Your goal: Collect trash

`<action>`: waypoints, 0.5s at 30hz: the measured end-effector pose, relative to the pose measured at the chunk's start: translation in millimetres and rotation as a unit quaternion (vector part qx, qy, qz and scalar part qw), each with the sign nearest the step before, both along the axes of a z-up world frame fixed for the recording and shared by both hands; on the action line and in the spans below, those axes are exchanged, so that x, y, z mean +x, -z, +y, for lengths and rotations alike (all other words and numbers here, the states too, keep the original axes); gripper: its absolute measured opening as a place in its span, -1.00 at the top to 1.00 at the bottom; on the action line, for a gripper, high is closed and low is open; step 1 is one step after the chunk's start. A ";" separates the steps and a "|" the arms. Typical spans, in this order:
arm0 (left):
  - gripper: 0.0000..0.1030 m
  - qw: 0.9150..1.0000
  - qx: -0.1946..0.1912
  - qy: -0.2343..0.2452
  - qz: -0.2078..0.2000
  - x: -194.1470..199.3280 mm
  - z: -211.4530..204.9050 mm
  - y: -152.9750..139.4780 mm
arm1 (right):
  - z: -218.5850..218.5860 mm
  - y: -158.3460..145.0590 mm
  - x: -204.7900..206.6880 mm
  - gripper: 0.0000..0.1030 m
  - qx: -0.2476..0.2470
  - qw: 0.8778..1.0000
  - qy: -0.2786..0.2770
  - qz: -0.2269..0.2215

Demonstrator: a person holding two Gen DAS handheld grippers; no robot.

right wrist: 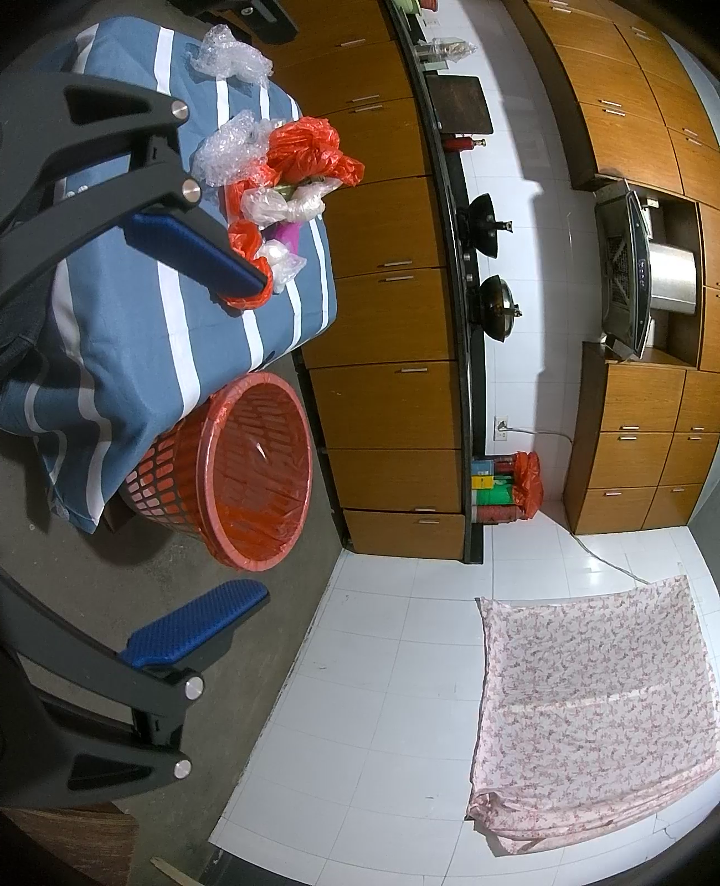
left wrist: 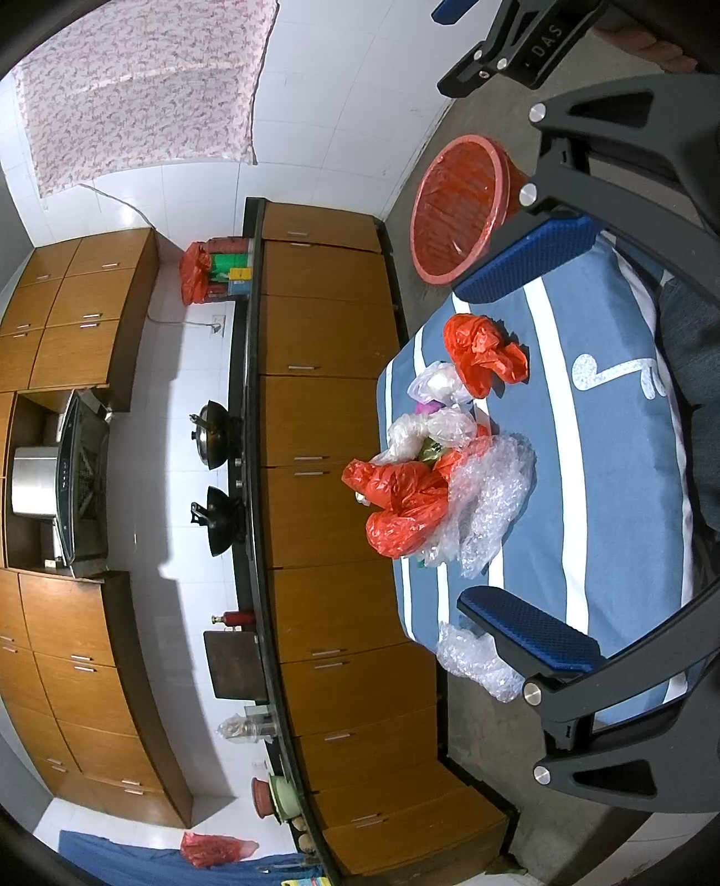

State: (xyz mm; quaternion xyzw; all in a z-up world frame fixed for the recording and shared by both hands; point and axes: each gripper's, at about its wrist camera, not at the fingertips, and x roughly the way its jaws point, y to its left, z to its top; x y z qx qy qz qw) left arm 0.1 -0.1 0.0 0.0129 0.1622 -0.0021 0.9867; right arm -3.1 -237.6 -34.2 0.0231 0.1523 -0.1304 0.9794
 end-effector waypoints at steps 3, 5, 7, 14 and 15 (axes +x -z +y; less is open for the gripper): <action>-0.96 1.000 0.000 0.000 0.000 0.1 0.0 0.0 | -0.1 0.0 -0.1 -0.92 0.000 1.000 0.000 0.000; -0.96 1.000 0.000 0.000 0.001 0.1 0.0 0.0 | -0.3 -0.1 -0.1 -0.92 0.000 1.000 0.000 0.000; -0.96 1.000 0.000 0.000 0.001 0.1 0.0 0.0 | -0.4 -0.2 -0.2 -0.92 0.000 1.000 0.000 0.000; -0.96 1.000 0.000 0.000 0.001 0.0 0.1 0.0 | -1.0 -0.1 -0.6 -0.92 0.000 1.000 0.000 0.000; -0.96 1.000 0.000 0.000 0.001 0.1 0.0 0.0 | -1.1 -0.1 -0.5 -0.92 0.000 1.000 0.000 0.000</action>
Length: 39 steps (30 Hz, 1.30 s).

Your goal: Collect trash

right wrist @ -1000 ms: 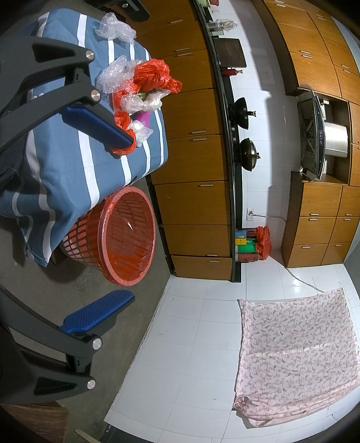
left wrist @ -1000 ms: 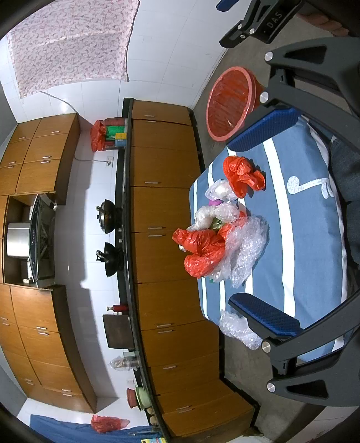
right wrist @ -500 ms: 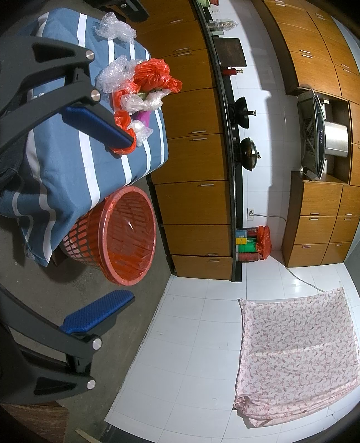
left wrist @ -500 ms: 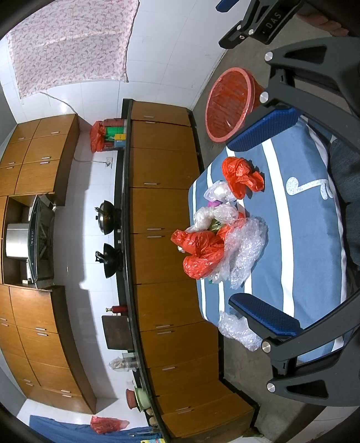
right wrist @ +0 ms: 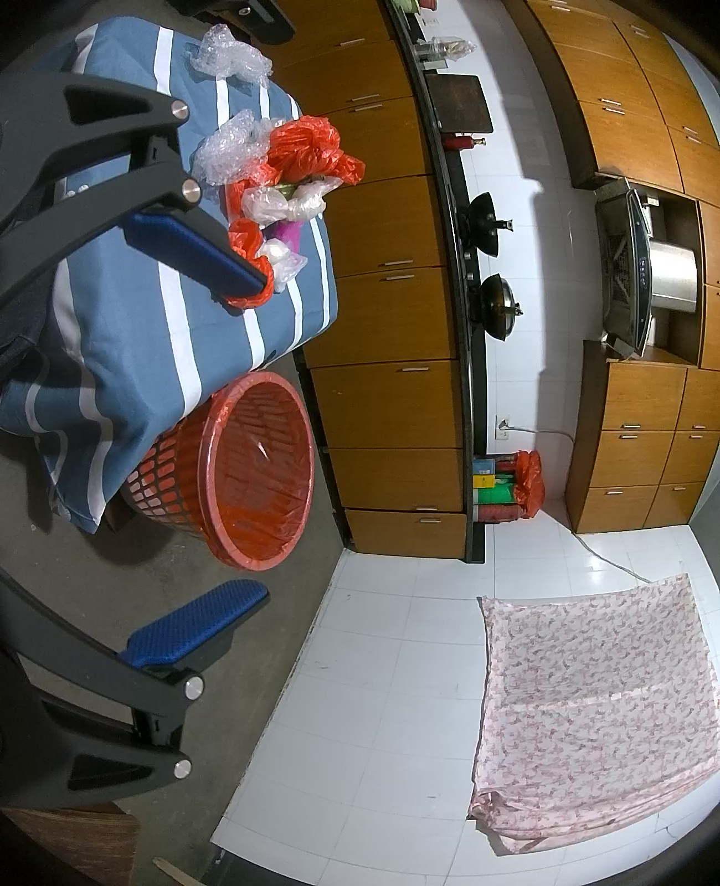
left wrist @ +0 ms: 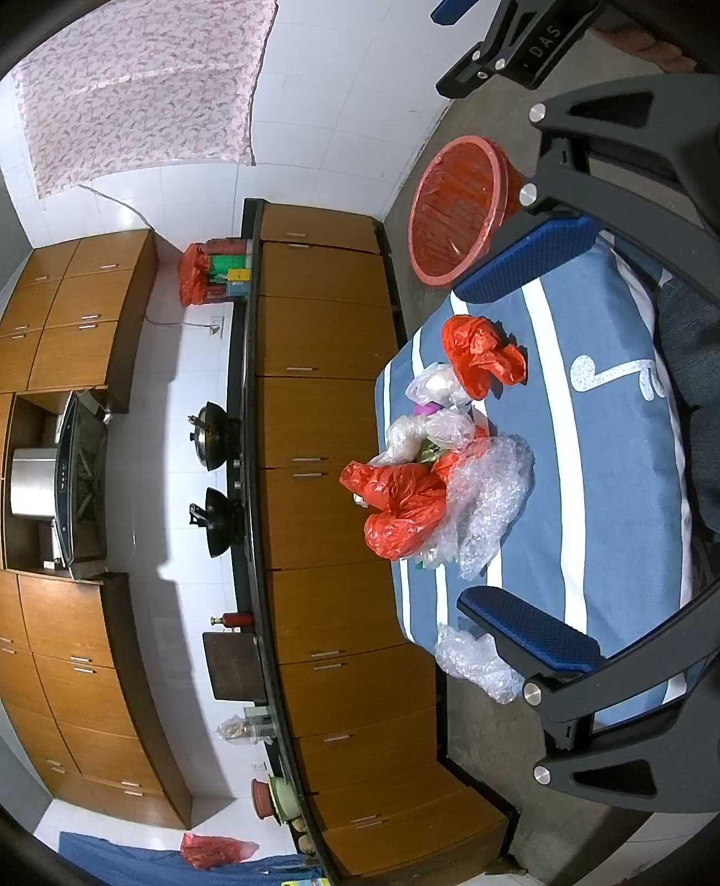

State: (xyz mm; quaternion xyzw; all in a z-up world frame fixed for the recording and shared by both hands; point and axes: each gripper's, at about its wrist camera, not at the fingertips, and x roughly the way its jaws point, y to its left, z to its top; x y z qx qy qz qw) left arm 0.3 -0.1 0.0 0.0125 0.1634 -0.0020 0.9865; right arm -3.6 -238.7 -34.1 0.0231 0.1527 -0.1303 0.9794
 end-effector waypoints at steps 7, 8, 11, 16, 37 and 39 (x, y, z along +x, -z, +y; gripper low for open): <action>-0.96 1.000 0.000 0.000 0.001 0.1 0.1 0.0 | -0.5 0.4 -0.2 -0.92 0.000 1.000 0.000 0.000; -0.96 1.000 0.000 0.000 0.001 0.1 0.1 0.0 | -0.4 0.5 -0.1 -0.92 0.000 1.000 0.000 0.000; -0.96 1.000 0.000 0.000 0.001 0.2 0.1 0.1 | -0.2 0.8 0.0 -0.92 0.000 1.000 0.000 0.000; -0.96 1.000 0.000 0.000 0.001 -0.3 0.1 0.0 | 0.3 1.4 0.2 -0.92 0.000 1.000 0.001 0.000; -0.96 1.000 -0.001 0.000 0.003 0.0 0.1 0.0 | 2.2 4.3 1.6 -0.92 0.001 1.000 0.001 0.001; -0.96 1.000 -0.001 0.000 0.003 0.1 0.1 0.0 | 2.2 4.5 1.9 -0.92 0.001 1.000 0.001 0.001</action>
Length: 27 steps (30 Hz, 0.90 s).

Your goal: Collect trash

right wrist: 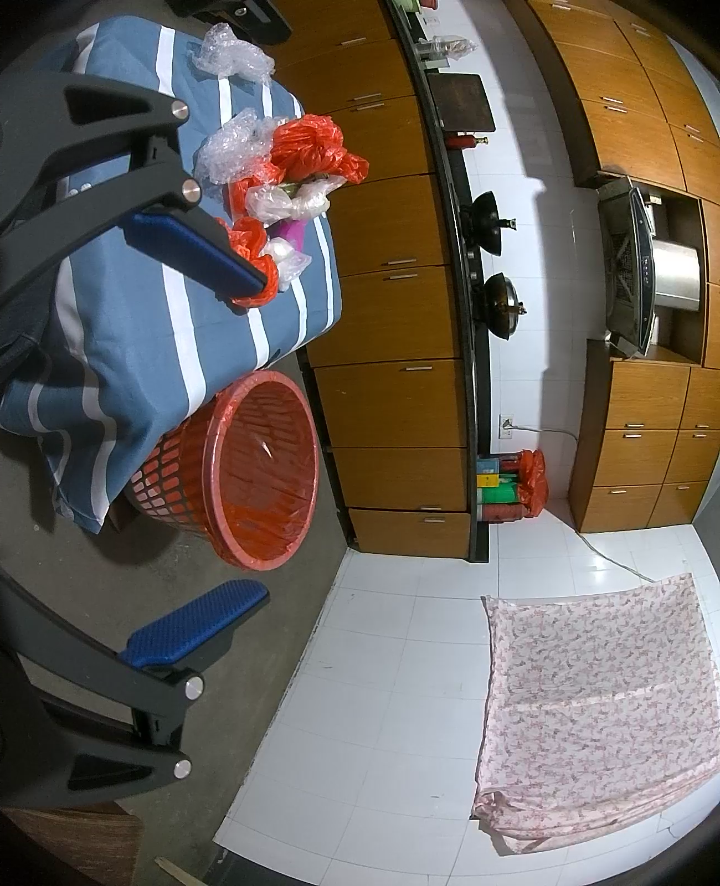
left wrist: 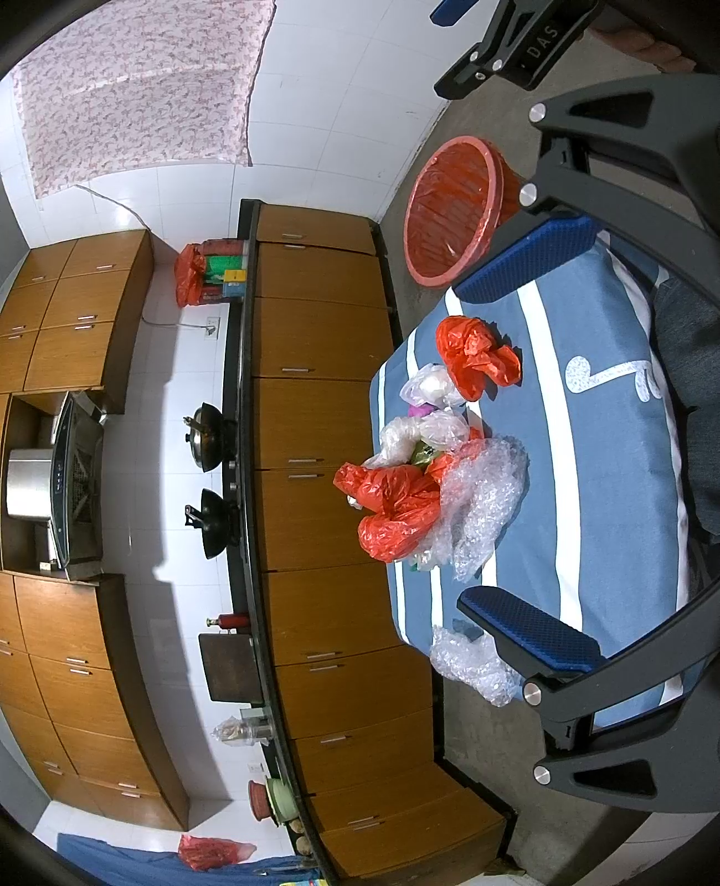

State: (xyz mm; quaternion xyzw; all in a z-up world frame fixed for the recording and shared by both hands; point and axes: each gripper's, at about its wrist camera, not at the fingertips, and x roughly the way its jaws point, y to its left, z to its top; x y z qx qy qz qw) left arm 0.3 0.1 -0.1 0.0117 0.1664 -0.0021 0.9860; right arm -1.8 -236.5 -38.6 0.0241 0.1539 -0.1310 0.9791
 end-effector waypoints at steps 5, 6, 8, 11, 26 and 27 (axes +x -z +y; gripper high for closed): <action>-0.96 1.000 0.000 0.000 0.001 0.1 0.0 0.0 | 0.1 0.9 0.6 -0.92 0.001 1.000 0.000 0.001; -0.96 1.000 0.000 0.000 0.001 0.1 0.0 0.0 | 0.3 1.3 0.5 -0.92 0.001 1.000 0.001 0.002; -0.96 1.000 0.000 -0.002 0.001 -0.5 -4.3 9.0 | -0.9 1.5 2.2 -0.92 0.002 1.000 0.001 0.003; -0.96 1.000 0.000 -0.007 0.004 -6.3 -2.1 18.8 | -0.7 6.0 3.7 -0.92 0.004 1.000 0.000 0.007; -0.96 0.991 -0.017 -0.115 0.071 31.9 79.5 49.0 | 20.9 28.4 52.1 -0.92 0.026 0.997 -0.040 0.067; -0.96 0.988 -0.018 -0.134 0.077 36.7 94.1 51.5 | 23.9 29.4 58.0 -0.92 0.029 0.996 -0.043 0.071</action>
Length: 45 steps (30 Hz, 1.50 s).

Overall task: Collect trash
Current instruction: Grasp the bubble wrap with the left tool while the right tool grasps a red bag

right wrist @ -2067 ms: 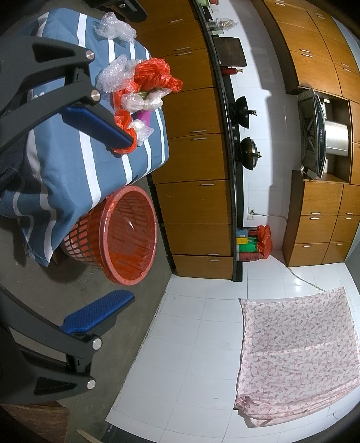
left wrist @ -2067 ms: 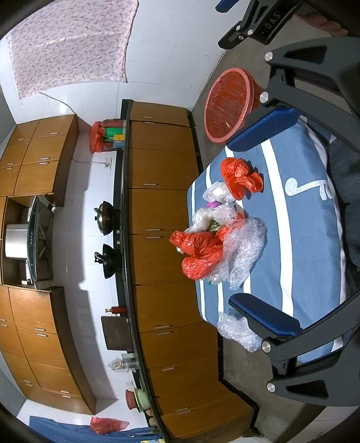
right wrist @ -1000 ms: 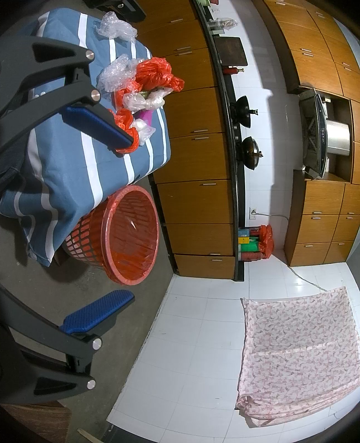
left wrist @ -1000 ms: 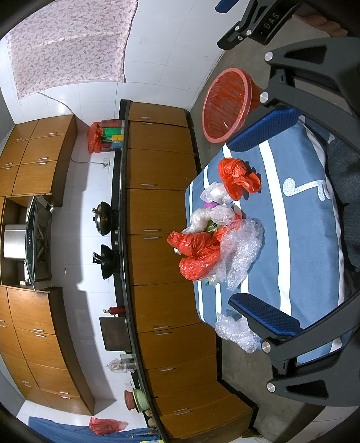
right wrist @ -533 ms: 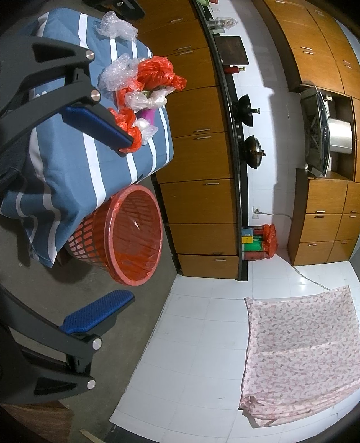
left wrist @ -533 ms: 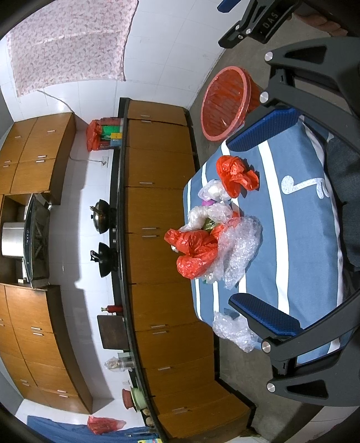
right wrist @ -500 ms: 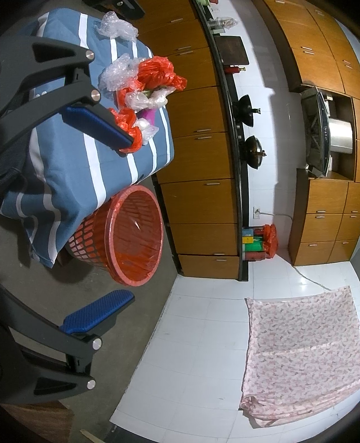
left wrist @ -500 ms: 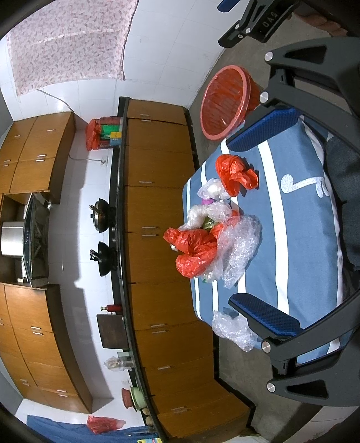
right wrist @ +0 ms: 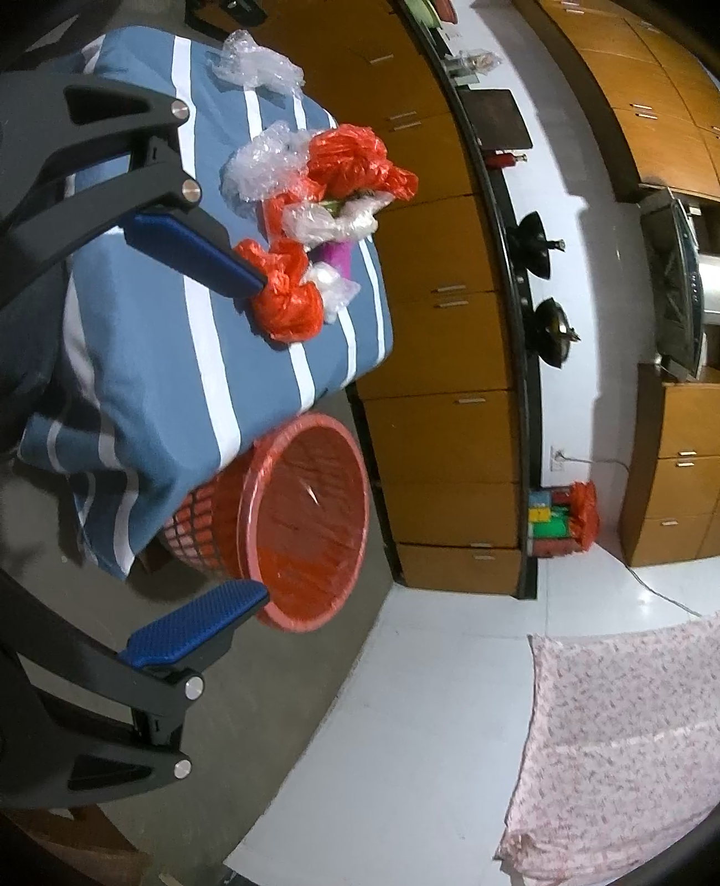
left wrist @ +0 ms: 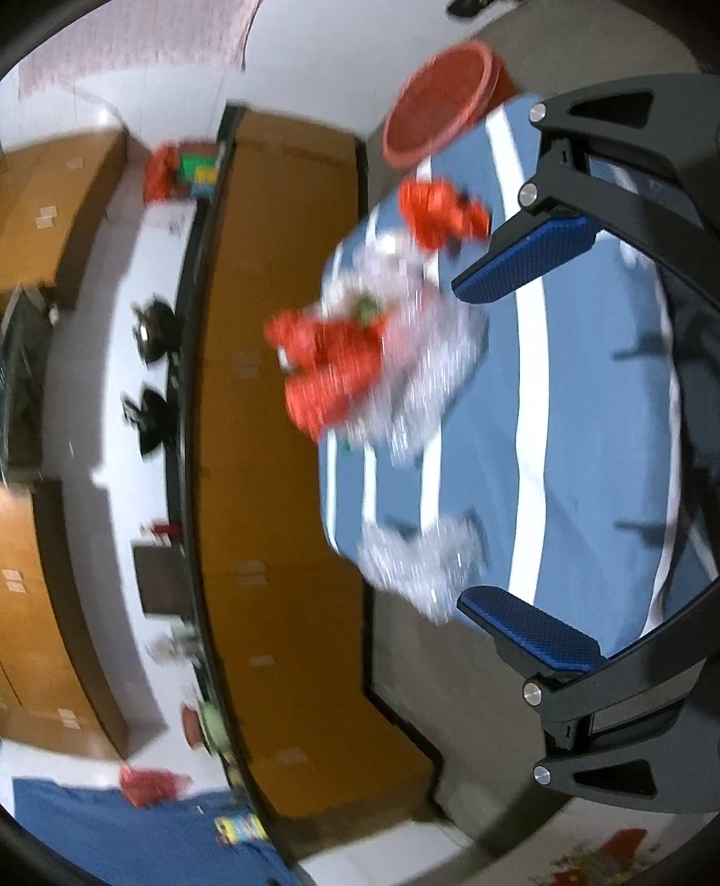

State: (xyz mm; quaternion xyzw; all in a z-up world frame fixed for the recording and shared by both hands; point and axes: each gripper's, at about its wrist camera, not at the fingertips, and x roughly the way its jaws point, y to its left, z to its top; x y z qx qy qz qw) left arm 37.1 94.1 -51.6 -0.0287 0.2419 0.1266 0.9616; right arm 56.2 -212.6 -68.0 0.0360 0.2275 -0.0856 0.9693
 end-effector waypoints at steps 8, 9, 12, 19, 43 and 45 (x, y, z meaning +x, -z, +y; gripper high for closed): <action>-0.96 0.996 0.003 -0.085 0.025 40.2 80.5 8.2 | 23.6 6.9 45.3 -0.92 0.017 0.999 -0.019 0.022; -0.96 0.996 0.004 -0.090 0.027 46.7 86.8 8.3 | 28.9 8.2 54.5 -0.91 0.021 0.999 -0.021 0.025; -0.96 0.995 0.004 -0.098 0.035 66.2 103.1 11.0 | 40.1 11.7 80.4 -0.81 0.031 0.999 -0.026 0.034; -0.97 0.993 0.005 -0.095 0.068 105.6 129.4 26.8 | 67.5 26.6 140.9 -0.64 0.044 0.996 -0.033 0.064; 0.01 0.983 -0.084 -0.047 0.156 156.4 145.5 76.1 | 69.1 91.4 219.1 -0.07 0.119 0.976 -0.041 0.177; 0.14 0.984 -0.084 -0.039 0.153 155.8 142.5 75.1 | 70.6 91.1 217.2 0.19 0.125 0.975 -0.051 0.174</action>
